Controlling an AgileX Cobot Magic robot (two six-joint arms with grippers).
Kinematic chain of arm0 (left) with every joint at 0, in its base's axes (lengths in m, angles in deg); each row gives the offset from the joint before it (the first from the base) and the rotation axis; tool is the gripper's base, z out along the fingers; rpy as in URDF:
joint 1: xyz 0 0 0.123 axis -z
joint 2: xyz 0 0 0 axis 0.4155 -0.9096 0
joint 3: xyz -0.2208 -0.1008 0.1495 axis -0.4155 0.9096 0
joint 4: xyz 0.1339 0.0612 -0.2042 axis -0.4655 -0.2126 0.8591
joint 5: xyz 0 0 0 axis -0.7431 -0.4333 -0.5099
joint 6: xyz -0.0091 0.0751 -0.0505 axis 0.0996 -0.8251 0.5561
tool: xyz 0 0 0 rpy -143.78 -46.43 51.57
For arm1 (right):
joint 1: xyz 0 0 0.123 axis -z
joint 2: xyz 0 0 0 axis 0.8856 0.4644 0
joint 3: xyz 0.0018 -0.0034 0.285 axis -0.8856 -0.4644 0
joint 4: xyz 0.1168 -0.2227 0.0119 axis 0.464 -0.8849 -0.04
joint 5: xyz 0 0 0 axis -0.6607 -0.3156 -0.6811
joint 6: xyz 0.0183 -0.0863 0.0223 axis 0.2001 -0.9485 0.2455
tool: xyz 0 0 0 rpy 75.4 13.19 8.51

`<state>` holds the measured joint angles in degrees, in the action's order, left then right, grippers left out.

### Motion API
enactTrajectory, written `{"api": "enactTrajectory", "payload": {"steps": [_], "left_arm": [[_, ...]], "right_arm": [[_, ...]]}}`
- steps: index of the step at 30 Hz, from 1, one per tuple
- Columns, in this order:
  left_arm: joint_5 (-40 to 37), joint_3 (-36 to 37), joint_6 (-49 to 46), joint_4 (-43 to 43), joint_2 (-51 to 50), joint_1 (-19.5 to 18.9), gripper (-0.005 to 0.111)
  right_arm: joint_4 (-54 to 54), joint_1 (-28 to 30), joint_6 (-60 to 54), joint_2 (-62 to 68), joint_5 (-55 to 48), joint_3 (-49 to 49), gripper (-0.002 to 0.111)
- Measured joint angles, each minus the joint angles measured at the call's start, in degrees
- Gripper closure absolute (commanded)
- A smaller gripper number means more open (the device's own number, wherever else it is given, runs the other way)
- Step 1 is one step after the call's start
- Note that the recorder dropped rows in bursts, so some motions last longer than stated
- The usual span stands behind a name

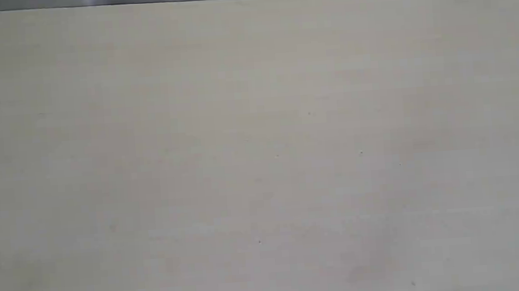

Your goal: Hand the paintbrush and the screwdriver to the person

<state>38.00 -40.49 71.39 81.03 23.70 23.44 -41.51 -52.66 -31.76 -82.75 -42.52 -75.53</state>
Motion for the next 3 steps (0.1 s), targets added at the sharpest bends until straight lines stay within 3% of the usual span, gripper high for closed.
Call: {"api": "enactTrajectory", "payload": {"steps": [3], "left_arm": [[0.0, 0.0, 0.0, 0.0, 0.0, 0.0, 0.107]], "right_arm": [[0.0, 0.0, 0.0, 0.0, 0.0, 0.0, 0.104]]}}
